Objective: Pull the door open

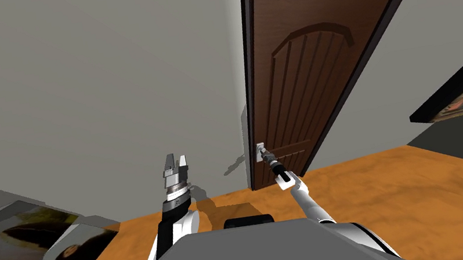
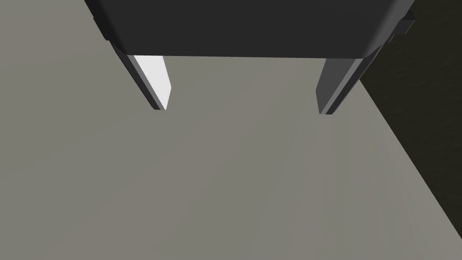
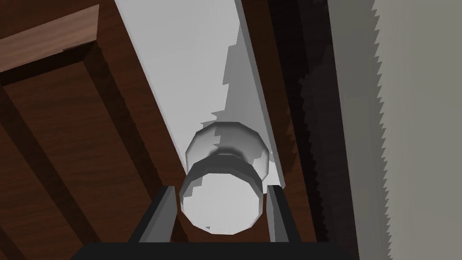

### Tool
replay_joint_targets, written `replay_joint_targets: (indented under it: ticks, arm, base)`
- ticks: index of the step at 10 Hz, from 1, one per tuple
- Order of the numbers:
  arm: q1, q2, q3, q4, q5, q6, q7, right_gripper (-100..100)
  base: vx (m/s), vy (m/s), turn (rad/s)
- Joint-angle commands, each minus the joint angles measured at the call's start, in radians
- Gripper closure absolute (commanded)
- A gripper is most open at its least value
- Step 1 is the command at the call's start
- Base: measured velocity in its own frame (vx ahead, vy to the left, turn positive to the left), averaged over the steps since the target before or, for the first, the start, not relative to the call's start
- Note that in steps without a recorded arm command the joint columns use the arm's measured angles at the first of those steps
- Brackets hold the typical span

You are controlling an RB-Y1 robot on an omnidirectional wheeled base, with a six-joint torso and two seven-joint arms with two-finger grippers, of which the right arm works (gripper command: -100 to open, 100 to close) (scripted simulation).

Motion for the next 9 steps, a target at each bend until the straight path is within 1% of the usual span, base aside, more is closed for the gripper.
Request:
replay_joint_targets:
  ticks: [1, 3, 4, 6, 7, 9]
  arm:
    - [0.001, -0.001, -0.002, 0.003, -0.019, 0.002, -0.047, 100]
    - [0.002, 0.0, 0.002, -0.001, -0.043, 0.006, -0.105, 100]
    - [0.002, 0.0, 0.002, -0.001, -0.043, 0.006, -0.112, 100]
    - [0.003, 0.002, 0.006, -0.004, -0.069, 0.009, -0.174, 100]
    - [0.003, 0.002, 0.006, -0.004, -0.069, 0.009, -0.183, 100]
    - [0.005, 0.003, 0.011, -0.007, -0.097, 0.013, -0.244, 100]
  base:
    - [-0.053, -0.022, 0.043]
    - [-0.061, -0.038, 0.052]
    - [-0.045, -0.023, 0.023]
    - [-0.048, -0.017, 0.041]
    - [-0.035, -0.019, 0.023]
    - [-0.043, -0.035, 0.053]
